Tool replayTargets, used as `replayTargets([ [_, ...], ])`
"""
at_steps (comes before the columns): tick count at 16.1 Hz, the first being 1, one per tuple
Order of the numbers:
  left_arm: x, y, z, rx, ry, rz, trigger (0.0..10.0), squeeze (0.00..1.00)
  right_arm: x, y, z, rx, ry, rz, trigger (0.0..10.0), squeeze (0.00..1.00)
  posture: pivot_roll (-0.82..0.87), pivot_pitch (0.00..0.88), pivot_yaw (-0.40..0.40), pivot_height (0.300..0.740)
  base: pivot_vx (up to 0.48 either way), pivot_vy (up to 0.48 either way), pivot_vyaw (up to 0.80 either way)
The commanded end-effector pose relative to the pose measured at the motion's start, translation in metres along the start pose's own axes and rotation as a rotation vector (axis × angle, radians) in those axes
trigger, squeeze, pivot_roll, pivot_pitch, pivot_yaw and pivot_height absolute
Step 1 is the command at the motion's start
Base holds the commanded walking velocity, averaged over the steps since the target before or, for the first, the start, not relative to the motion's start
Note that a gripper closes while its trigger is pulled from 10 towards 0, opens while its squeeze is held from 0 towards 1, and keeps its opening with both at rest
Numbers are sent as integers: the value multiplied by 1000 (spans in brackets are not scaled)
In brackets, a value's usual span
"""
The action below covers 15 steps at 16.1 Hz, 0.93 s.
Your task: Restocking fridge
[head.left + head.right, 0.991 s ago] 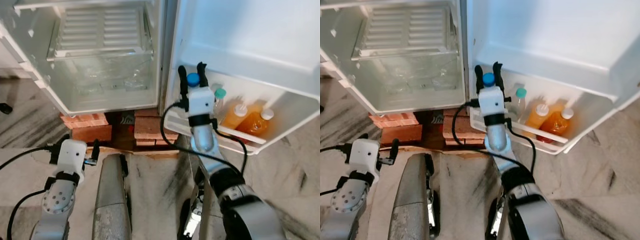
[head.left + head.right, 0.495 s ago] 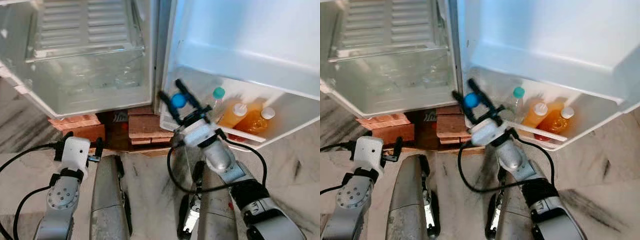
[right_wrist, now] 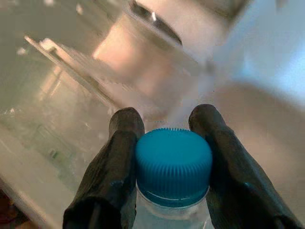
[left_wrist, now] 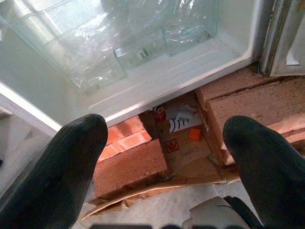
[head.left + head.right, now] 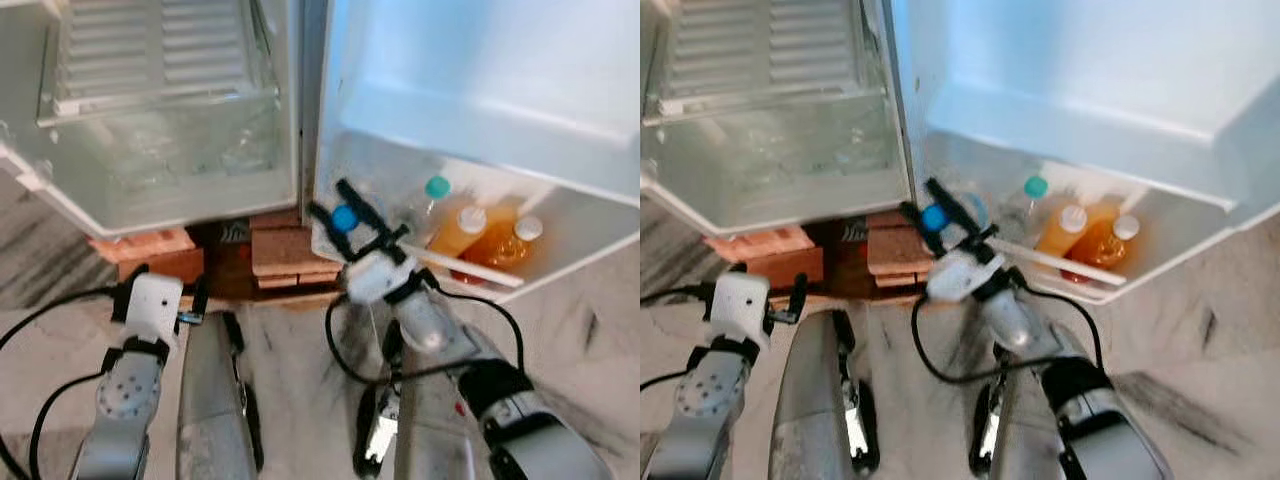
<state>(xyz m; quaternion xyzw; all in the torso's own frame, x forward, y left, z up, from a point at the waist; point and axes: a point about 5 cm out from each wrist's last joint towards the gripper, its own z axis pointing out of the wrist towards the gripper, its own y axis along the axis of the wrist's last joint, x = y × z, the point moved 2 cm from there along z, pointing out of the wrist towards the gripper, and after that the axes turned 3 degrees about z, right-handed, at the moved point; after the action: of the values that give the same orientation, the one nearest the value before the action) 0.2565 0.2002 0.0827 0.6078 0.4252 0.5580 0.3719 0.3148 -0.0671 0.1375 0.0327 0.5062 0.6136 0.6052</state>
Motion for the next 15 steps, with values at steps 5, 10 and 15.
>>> replayTargets([
  [5,-2,-9,-3,36,-18,10,10000,0,-4,-52,-25,392,-194,218,10000,0,258,305,-11,508,0,0,0],
  [10,-6,-13,-1,40,-16,8,10000,0,-16,-42,-8,299,-207,345,10000,1000,242,280,-26,508,0,0,0],
  [15,-8,-26,6,73,5,-9,10000,0,-20,-15,3,155,-110,523,10000,1000,198,196,-50,508,0,0,0],
])
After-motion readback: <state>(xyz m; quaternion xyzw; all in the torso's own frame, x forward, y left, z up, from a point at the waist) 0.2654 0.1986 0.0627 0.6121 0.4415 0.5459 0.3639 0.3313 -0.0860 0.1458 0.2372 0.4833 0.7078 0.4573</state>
